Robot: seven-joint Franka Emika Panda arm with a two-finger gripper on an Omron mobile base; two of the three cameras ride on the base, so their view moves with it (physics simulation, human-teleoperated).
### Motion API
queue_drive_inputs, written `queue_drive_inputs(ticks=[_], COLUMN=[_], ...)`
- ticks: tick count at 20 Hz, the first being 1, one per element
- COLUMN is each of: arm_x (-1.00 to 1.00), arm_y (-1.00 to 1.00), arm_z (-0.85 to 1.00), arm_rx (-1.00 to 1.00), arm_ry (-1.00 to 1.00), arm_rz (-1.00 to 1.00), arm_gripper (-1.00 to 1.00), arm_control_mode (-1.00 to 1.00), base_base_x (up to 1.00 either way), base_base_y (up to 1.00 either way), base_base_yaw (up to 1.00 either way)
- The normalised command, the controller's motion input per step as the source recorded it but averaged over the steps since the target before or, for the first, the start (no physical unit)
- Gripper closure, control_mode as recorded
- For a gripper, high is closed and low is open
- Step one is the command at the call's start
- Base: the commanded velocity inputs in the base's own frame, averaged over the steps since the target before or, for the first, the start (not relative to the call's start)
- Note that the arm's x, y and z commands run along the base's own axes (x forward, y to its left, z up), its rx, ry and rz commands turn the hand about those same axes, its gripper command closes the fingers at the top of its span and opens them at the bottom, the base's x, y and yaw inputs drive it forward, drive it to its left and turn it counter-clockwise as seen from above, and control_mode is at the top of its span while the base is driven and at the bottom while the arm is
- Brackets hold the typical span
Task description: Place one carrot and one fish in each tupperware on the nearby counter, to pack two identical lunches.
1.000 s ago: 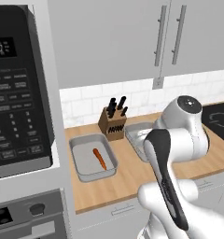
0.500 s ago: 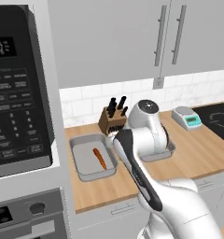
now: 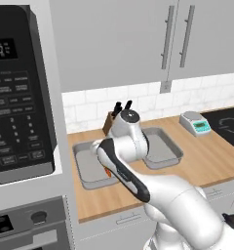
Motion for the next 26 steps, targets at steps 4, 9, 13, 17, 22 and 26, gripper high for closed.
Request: queue_drive_inputs(ticks=[4, 9, 13, 17, 22, 26], arm_x=[0.32, 0.53, 0.48, 0.49, 0.33, 0.0], arm_y=[0.11, 0.0, 0.07, 0.25, 0.33, 0.05], arm_z=[-0.27, -0.3, -0.29, -0.21, -0.06, 0.0], arm_rx=[0.06, 0.09, 0.01, 0.0, 0.0, -0.01], arm_ry=[-0.03, -0.03, 0.0, 0.0, -0.02, -0.04], arm_rz=[0.14, 0.16, 0.11, 0.04, 0.0, 0.0], arm_gripper=[1.0, 1.0, 1.0, 1.0, 1.0, 1.0], arm_control_mode=[-1.0, -1.0, -1.0, -1.0, -1.0, -1.0], base_base_x=[0.0, 0.0, 0.0, 0.0, 0.0, 0.0], base_base_y=[0.0, 0.0, 0.0, 0.0, 0.0, 0.0], base_base_yaw=[0.0, 0.0, 0.0, 0.0, 0.0, 0.0])
